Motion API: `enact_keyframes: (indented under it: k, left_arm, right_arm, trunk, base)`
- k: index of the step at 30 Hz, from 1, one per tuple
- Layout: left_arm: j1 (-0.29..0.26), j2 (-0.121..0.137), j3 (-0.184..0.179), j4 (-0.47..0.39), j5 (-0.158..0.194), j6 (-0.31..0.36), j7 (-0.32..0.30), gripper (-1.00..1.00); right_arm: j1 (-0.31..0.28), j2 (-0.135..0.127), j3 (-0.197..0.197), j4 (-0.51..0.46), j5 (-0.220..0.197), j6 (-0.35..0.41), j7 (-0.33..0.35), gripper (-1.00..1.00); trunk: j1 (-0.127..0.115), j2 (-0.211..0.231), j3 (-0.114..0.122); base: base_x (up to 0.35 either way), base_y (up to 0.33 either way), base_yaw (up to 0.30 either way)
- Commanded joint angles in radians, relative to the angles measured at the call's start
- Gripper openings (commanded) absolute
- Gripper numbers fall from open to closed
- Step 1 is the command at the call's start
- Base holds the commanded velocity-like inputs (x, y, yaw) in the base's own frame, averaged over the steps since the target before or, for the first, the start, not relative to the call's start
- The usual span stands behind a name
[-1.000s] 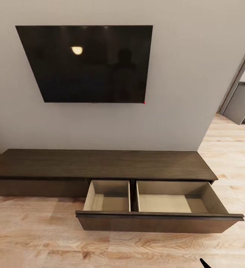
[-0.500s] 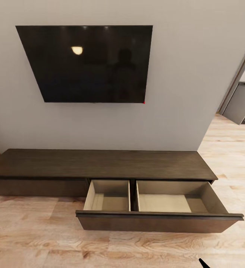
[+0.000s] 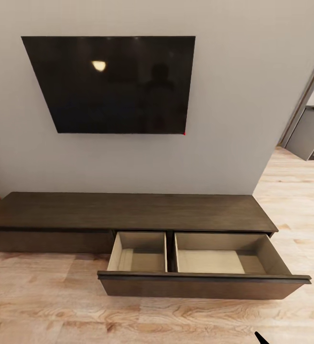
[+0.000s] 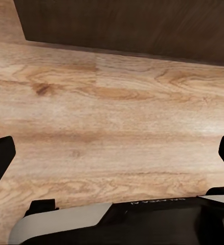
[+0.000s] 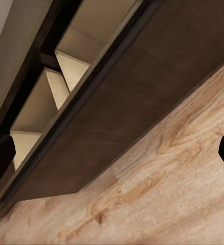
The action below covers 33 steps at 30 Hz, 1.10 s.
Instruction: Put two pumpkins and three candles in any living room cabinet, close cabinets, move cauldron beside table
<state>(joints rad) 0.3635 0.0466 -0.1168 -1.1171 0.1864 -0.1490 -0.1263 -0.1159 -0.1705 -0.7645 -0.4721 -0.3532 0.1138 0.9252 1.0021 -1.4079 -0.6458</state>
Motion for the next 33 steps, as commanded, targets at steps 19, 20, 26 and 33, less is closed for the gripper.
enact_keyframes:
  k: [19,20,26,33]
  left_arm:
    - [-0.019,0.003,-0.003,-0.002,0.011,0.159,0.051,1.0]
    - [-0.019,0.003,-0.003,-0.002,0.011,0.162,0.051,1.0]
    - [-0.02,0.003,-0.002,0.001,0.011,0.164,0.051,1.0]
    - [-0.02,0.003,-0.001,0.003,0.011,0.163,0.052,1.0]
  right_arm:
    - [-0.001,0.001,0.04,-0.002,-0.007,0.011,-0.002,1.0]
    - [-0.001,0.001,0.04,-0.002,-0.007,0.011,-0.009,1.0]
    - [-0.001,0.003,0.04,-0.002,-0.008,0.011,-0.03,1.0]
    - [-0.001,0.004,0.041,-0.003,-0.007,0.009,-0.057,1.0]
  trunk:
    - [-0.073,0.133,0.059]
    - [-0.077,0.14,0.062]
    - [-0.1,0.182,0.081]
    - [-0.127,0.231,0.103]
  base:
    - [0.0,0.0,0.229]
    - [0.0,0.0,0.291]
    - [0.0,0.0,0.166]
    - [0.0,0.0,0.049]
